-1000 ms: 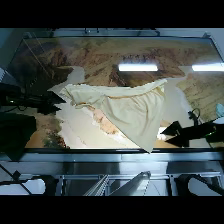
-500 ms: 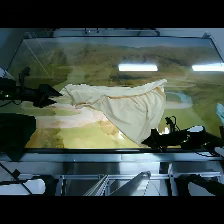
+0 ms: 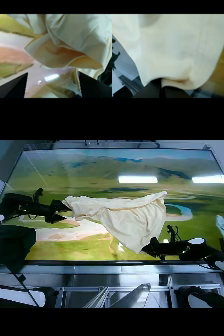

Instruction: Fold the shirts.

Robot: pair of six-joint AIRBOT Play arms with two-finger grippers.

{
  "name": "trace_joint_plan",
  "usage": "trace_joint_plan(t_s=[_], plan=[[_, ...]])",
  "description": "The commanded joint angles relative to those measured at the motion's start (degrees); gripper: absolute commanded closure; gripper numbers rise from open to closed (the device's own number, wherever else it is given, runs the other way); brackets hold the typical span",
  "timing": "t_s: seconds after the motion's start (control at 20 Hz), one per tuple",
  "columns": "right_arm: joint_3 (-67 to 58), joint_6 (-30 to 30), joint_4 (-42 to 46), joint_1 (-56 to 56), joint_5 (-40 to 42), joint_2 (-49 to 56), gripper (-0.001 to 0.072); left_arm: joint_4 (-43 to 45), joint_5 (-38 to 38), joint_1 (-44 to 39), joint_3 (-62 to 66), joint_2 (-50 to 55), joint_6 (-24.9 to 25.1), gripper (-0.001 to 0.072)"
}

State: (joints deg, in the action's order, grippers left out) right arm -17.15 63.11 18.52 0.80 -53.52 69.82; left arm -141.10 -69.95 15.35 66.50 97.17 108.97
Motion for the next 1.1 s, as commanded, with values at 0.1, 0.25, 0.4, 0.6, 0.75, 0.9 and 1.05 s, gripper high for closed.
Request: trace_joint_plan(t_s=[0.1, 0.25, 0.4, 0.6, 0.75, 0.9, 1.05], plan=[[0.0, -0.4, -0.3, -0.1, 0.2, -1.1, 0.0691, -3.1, 3.7, -1.2, 0.0, 5.6, -1.7, 0.0011], [0.0, -0.4, -0.4, -0.1, 0.2, -2.5, 0.0691, -3.1, 6.1, -1.8, 0.0, 7.0, -2.7, 0.0011], [0.0, -0.4, -0.3, -0.1, 0.1, -3.8, 0.0692, -3.1, 8.6, -2.6, 0.0, 7.0, -2.7, 0.0180], [0.0, -0.4, -0.3, -0.1, 0.1, -4.0, 0.0691, -3.0, 7.8, -2.6, 0.0, 7.0, -2.5, 0.0685], [-0.3, -1.9, -1.1, -0.1, -2.7, -5.3, 0.0692, -3.3, 2.0, -2.6, 2.1, 6.5, -1.6, 0.0685], [-6.8, -3.4, -1.2, 0.8, -13.3, -12.6, 0.0693, -14.1, -14.8, -2.6, 6.6, 0.7, 4.3, 0.0685], [-23.6, -7.2, -5.1, 9.2, -16.9, -26.1, 0.0692, -30.7, -28.2, -2.3, 15.8, -12.0, 5.0, 0.0685]])
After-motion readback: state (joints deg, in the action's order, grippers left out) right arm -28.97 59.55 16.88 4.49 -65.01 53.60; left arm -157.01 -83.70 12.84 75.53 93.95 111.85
